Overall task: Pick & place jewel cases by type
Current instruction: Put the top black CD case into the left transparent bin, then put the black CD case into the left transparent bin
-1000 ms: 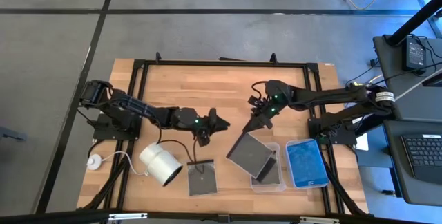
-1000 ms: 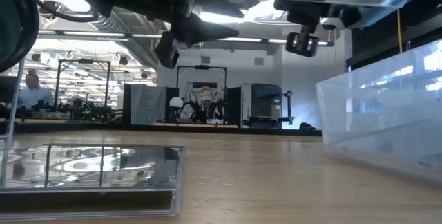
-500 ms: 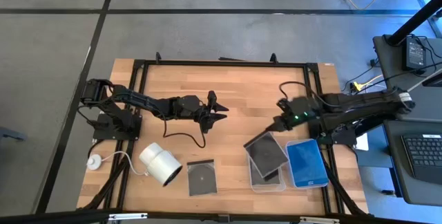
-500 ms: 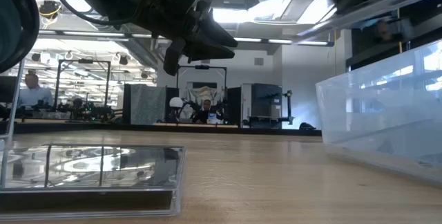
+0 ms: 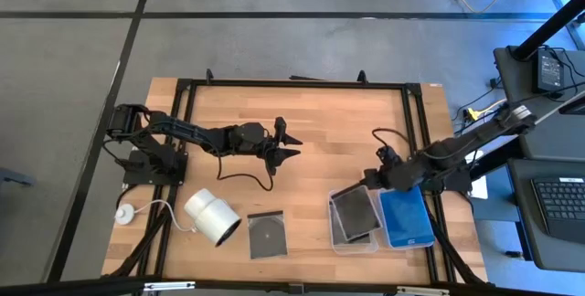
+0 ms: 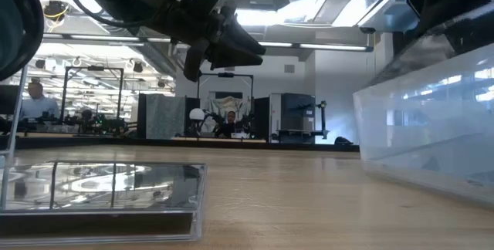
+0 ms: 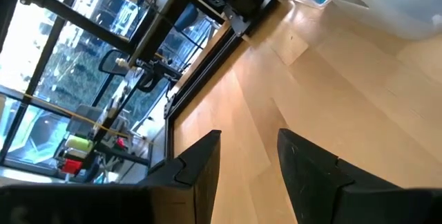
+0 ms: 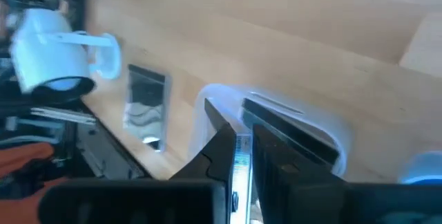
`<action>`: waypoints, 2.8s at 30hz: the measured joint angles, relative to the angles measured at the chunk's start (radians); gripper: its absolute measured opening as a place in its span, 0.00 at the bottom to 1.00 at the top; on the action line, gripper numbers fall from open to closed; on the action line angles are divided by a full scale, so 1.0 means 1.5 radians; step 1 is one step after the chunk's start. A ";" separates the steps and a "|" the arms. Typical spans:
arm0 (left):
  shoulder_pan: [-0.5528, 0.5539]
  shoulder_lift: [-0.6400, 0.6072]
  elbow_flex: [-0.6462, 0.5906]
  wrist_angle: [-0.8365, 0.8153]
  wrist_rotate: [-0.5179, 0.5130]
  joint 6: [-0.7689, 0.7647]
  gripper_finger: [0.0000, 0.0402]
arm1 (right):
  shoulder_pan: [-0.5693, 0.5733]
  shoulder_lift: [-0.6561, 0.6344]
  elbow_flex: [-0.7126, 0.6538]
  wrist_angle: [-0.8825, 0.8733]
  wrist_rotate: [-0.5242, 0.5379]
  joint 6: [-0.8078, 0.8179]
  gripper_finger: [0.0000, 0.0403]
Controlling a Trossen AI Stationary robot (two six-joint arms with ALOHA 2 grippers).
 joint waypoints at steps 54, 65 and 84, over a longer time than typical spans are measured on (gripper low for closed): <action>-0.085 0.000 0.000 -0.028 0.035 -0.335 0.35 | -0.341 0.143 0.001 0.430 -0.269 -1.113 0.35; -0.173 0.000 0.047 -0.226 -0.019 -0.420 0.35 | -0.435 0.379 0.001 0.668 -0.382 -1.259 0.35; -0.269 0.025 0.127 -0.506 -0.093 -0.520 0.35 | -0.484 0.417 0.000 0.660 -0.381 -1.274 0.35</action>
